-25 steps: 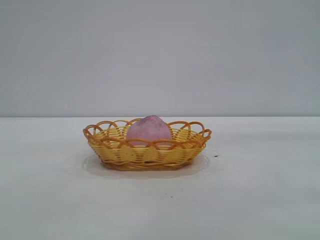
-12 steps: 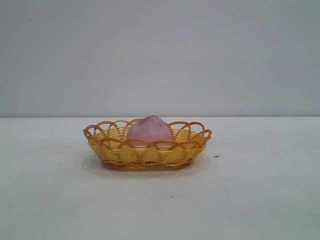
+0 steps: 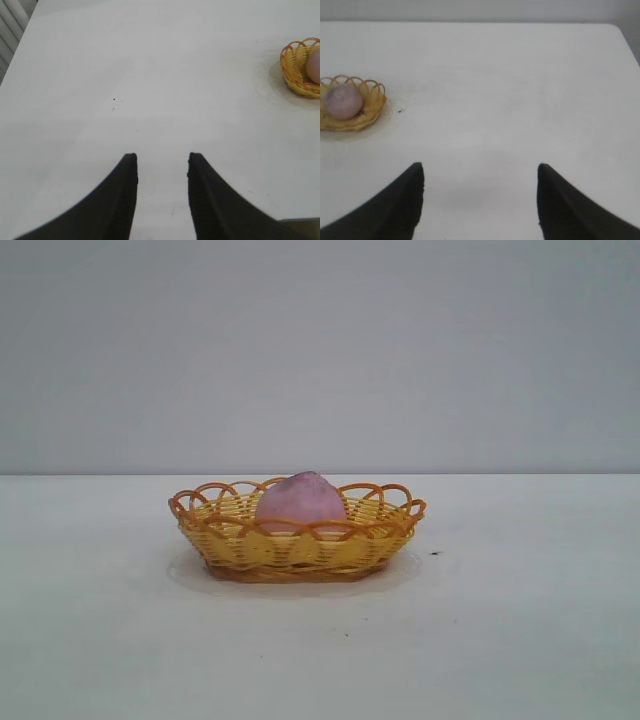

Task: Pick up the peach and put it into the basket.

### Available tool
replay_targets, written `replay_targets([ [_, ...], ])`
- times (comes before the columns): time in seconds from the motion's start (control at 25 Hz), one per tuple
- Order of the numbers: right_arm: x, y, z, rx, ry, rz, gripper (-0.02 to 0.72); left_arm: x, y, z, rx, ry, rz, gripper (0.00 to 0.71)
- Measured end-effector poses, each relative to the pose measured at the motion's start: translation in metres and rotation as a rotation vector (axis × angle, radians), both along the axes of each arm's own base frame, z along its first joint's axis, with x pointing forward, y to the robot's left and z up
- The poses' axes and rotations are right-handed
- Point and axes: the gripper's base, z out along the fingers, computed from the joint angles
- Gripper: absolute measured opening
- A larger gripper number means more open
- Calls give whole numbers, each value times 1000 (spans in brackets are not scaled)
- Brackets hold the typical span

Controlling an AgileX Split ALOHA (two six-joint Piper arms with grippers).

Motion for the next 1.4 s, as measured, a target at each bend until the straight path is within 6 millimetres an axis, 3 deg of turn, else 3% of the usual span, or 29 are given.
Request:
replay_targets([
  [1.4,0,2,-9,-18,61,29,417,0,0,0,0,0,0,250],
])
